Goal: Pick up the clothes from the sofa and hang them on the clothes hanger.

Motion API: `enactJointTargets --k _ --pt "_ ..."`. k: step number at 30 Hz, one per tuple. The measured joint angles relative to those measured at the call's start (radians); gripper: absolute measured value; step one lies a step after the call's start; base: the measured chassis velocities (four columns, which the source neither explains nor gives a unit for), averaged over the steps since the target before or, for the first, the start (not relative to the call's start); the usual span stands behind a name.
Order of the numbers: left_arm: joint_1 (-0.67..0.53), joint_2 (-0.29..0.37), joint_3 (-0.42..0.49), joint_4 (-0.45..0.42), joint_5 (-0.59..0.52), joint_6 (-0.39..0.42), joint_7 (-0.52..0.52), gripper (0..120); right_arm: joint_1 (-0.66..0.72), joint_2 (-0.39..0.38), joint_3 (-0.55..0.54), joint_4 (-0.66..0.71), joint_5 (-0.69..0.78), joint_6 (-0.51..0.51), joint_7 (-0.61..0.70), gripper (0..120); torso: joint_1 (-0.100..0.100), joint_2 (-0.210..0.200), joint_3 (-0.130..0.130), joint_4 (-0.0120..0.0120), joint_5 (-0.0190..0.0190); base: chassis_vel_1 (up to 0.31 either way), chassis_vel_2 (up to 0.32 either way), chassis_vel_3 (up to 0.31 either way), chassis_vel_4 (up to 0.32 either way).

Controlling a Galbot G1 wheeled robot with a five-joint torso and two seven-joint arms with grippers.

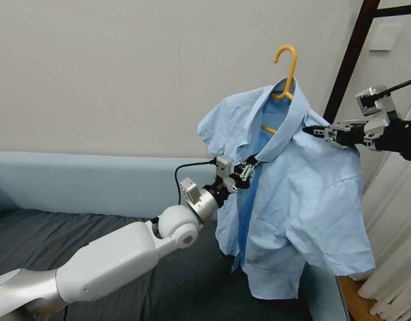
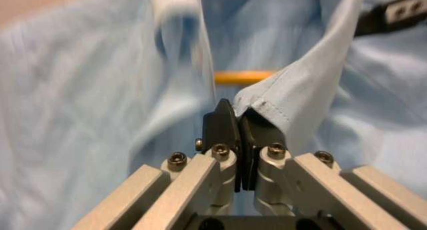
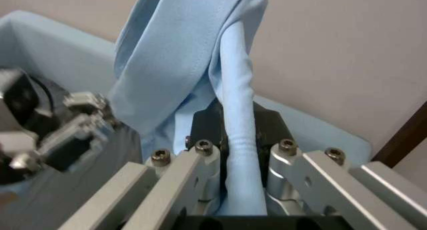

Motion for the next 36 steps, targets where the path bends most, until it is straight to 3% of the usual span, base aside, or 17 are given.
enactJointTargets --k 9,14,19,23,27,28,33,34,36 --pt "-0.106 0.042 0.017 -0.004 0.045 0.080 -0.033 0 0.000 0.005 -0.022 0.003 -0.050 0.004 -0.026 7 0.000 0.000 0.000 -0.0001 0.0001 0.000 0.000 0.000 0.000" --pt "-0.088 0.040 0.030 -0.011 0.107 0.157 -0.145 0 0.000 -0.005 -0.005 0.000 -0.035 0.007 -0.031 7 0.000 0.000 0.000 -0.0001 -0.0001 0.000 0.000 0.000 0.000" --pt "-0.055 0.057 0.014 -0.069 0.108 0.211 -0.232 15 -0.009 -0.015 0.026 -0.003 -0.008 0.012 -0.019 7 0.000 0.000 0.000 -0.0003 -0.0001 0.000 0.000 0.000 0.000" --pt "0.021 0.107 -0.034 -0.151 0.128 0.252 -0.288 29 -0.010 -0.009 0.029 -0.018 -0.006 0.014 -0.017 7 0.000 0.000 0.000 -0.0002 -0.0002 0.000 0.000 0.000 0.000" --pt "0.223 0.216 -0.126 -0.266 0.195 0.265 -0.322 47 0.005 0.040 -0.014 -0.022 -0.044 0.012 -0.024 7 0.000 0.000 0.000 0.0000 0.0001 0.000 0.000 0.000 0.000" --pt "0.223 0.216 -0.126 -0.266 0.195 0.265 -0.322 47 0.005 0.040 -0.014 -0.022 -0.044 0.012 -0.024 7 0.000 0.000 0.000 0.0000 0.0001 0.000 0.000 0.000 0.000" --pt "0.626 0.292 -0.417 -0.385 0.246 0.253 -0.341 69 0.022 0.143 -0.098 -0.023 -0.154 0.013 -0.049 7 0.000 0.000 0.000 0.0002 0.0002 0.000 0.000 0.000 0.000" --pt "0.626 0.292 -0.417 -0.385 0.246 0.253 -0.341 69 0.022 0.143 -0.098 -0.023 -0.154 0.013 -0.049 7 0.000 0.000 0.000 0.0002 0.0002 0.000 0.000 0.000 0.000" --pt "0.773 0.296 -0.511 -0.407 0.280 0.218 -0.343 78 0.042 0.188 -0.152 -0.039 -0.199 0.022 -0.063 7 0.000 0.000 0.000 0.0003 -0.0005 0.000 0.000 0.000 0.000"
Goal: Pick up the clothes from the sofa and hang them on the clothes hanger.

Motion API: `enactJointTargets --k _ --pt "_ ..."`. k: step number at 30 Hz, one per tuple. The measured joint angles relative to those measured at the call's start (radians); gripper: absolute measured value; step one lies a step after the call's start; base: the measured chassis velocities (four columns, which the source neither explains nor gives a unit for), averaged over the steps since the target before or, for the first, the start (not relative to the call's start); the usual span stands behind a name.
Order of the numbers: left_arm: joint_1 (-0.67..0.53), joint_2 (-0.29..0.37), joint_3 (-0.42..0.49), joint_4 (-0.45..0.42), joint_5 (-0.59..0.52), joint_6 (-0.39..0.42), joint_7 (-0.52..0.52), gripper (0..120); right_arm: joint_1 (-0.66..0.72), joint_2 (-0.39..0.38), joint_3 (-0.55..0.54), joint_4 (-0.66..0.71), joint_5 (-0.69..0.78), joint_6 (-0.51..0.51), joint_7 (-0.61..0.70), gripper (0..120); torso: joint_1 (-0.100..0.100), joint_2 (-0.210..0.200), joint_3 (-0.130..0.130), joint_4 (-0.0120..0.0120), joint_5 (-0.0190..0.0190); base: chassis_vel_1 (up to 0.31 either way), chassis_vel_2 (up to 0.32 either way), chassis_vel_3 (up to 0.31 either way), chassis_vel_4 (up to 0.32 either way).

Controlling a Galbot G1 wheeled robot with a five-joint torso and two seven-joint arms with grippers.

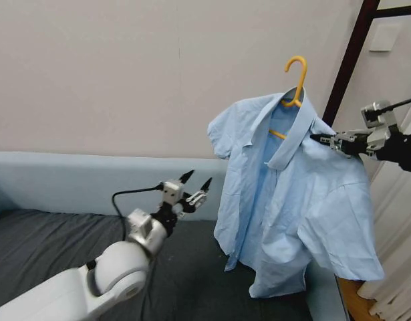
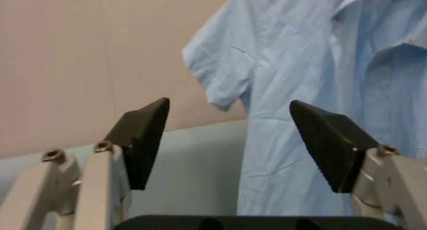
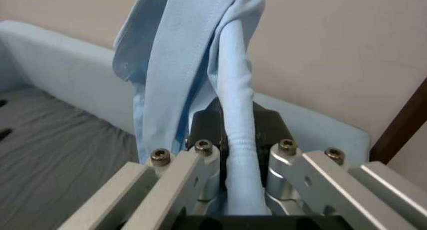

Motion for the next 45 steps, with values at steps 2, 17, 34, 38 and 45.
enactJointTargets --k 2,17,34,38,45 --pt "0.134 -0.030 -0.093 -0.018 0.024 -0.018 0.000 88 0.015 0.046 -0.042 -0.019 -0.045 0.008 -0.017 7 0.000 0.000 0.000 -0.0006 0.0009 0.000 0.000 0.000 0.000" --pt "0.721 -0.346 -0.547 0.031 0.132 -0.288 0.215 100 0.167 0.300 -0.248 -0.167 -0.279 0.039 -0.135 7 0.000 0.000 0.000 -0.0008 0.0009 0.000 0.000 0.000 0.000" --pt "0.802 -0.437 -0.594 -0.045 0.203 -0.278 0.193 100 0.819 0.332 -0.681 -0.310 -0.196 -0.098 0.058 7 0.000 0.000 0.000 -0.0006 0.0000 0.000 0.000 0.000 0.000" --pt "0.794 -0.446 -0.593 -0.024 0.236 -0.288 0.195 100 0.913 0.324 -0.714 -0.304 -0.143 -0.158 0.166 7 0.000 0.000 0.000 -0.0007 0.0005 0.000 0.000 0.000 0.000" --pt "0.816 -0.437 -0.624 0.000 0.271 -0.332 0.231 100 1.106 0.357 -0.817 -0.318 -0.068 -0.256 0.366 7 0.000 0.000 0.000 -0.0005 0.0007 0.000 0.000 0.000 0.000"
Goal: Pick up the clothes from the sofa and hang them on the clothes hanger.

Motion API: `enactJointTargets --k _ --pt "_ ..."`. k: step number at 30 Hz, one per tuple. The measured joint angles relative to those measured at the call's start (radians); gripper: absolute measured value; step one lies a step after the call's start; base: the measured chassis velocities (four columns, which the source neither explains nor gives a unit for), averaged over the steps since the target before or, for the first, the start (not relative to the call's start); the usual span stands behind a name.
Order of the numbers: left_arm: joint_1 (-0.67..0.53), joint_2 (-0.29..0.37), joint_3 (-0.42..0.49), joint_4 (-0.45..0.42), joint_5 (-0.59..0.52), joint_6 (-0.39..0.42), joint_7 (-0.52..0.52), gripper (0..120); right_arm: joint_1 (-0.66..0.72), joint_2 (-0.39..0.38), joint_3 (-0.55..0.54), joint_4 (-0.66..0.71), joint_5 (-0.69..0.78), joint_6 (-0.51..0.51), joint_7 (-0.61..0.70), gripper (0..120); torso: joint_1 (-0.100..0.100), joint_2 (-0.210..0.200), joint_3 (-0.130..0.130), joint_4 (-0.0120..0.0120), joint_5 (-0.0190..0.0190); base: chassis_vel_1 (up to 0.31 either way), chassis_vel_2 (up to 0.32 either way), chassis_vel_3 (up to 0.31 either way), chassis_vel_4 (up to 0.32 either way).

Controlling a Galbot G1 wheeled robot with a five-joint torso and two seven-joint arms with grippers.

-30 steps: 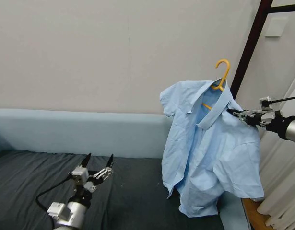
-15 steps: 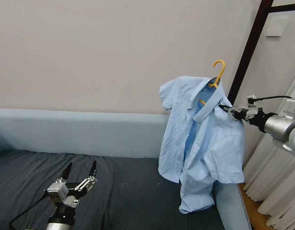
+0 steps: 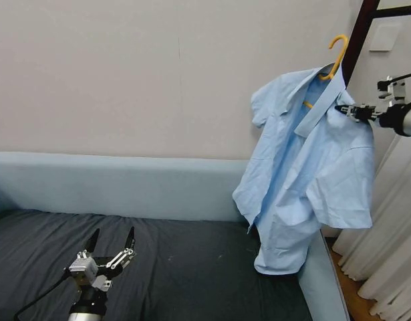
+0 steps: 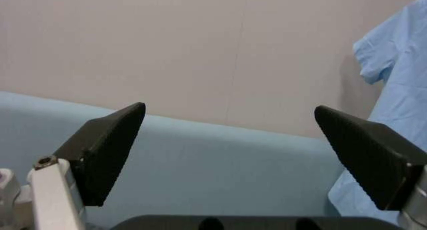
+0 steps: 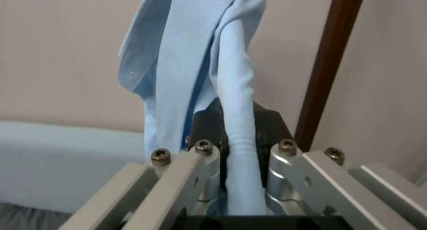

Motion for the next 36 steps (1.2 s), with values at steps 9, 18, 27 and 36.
enactJointTargets --k 9,18,27,36 --pt "0.018 0.001 0.047 0.010 0.007 -0.013 -0.005 100 0.315 0.066 -0.191 -0.149 0.014 -0.008 0.155 7 0.000 0.000 0.000 0.0006 -0.0004 0.000 0.000 0.000 0.000" --pt "-0.003 0.013 0.066 0.017 0.005 -0.015 -0.018 100 0.342 -0.052 -0.227 -0.083 0.035 -0.008 0.250 7 0.000 0.000 0.000 -0.0002 -0.0001 0.000 0.000 0.000 0.000" --pt "0.004 0.016 0.070 0.025 0.005 -0.037 -0.023 100 0.461 -0.072 -0.389 -0.069 -0.037 -0.008 0.269 7 0.000 0.000 0.000 0.0003 -0.0004 0.000 0.000 0.000 0.000" --pt "0.002 0.019 0.067 0.035 -0.002 -0.054 -0.024 100 0.637 0.065 -0.640 -0.275 -0.120 -0.007 0.264 7 0.000 0.000 0.000 0.0004 -0.0003 0.000 0.000 0.000 0.000"
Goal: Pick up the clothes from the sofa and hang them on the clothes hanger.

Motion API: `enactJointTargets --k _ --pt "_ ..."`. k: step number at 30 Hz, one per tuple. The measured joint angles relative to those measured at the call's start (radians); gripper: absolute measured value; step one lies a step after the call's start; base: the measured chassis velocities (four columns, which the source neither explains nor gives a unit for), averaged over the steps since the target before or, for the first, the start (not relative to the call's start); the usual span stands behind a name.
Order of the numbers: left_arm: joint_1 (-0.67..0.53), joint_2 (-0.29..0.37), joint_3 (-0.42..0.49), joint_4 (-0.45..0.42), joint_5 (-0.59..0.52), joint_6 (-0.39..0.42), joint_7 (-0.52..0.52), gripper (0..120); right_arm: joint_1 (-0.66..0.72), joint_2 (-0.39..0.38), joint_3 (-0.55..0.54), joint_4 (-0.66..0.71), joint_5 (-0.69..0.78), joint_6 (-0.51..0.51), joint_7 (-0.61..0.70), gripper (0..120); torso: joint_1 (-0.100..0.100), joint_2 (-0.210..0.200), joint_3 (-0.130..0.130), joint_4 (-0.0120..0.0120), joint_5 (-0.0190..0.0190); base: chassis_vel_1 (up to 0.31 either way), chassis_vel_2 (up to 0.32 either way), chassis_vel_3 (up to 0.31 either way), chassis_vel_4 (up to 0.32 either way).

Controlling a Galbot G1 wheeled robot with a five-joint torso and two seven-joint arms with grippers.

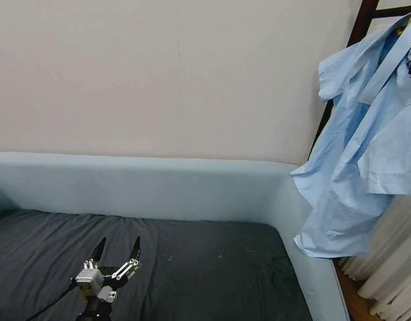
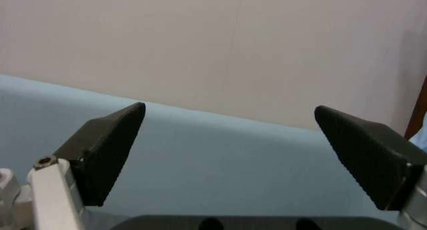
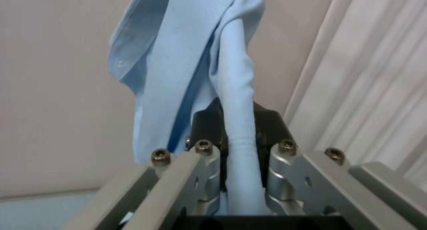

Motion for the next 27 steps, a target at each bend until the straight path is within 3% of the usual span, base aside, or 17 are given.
enactJointTargets --k 11,14,17,21,27 --pt "-0.003 0.006 -0.012 0.023 -0.019 -0.016 0.000 100 0.098 0.163 -0.117 -0.246 -0.087 0.001 -0.062 7 0.000 0.000 0.000 -0.0003 0.0000 0.000 0.000 0.000 0.000" --pt "-0.009 0.013 -0.012 0.030 -0.023 -0.016 0.000 100 0.107 0.244 -0.131 -0.388 -0.100 0.002 -0.084 7 0.000 0.000 0.000 -0.0002 -0.0001 0.000 0.000 0.000 0.000" --pt "-0.009 0.016 -0.013 0.031 -0.024 -0.016 0.000 100 0.099 0.283 -0.120 -0.460 -0.121 0.003 -0.087 7 0.000 0.000 0.000 -0.0002 -0.0002 0.000 0.000 0.000 0.000" --pt "-0.001 0.022 -0.030 0.033 -0.031 -0.024 0.000 100 0.064 0.391 -0.034 -0.625 -0.165 0.005 -0.084 7 0.000 0.000 0.000 -0.0003 0.0001 0.000 0.000 0.000 0.000" --pt "0.000 0.021 -0.038 0.048 -0.037 -0.035 0.001 100 0.054 0.501 0.030 -0.748 -0.265 0.008 -0.110 7 0.000 0.000 0.000 -0.0008 0.0000 0.000 0.000 0.000 0.000"
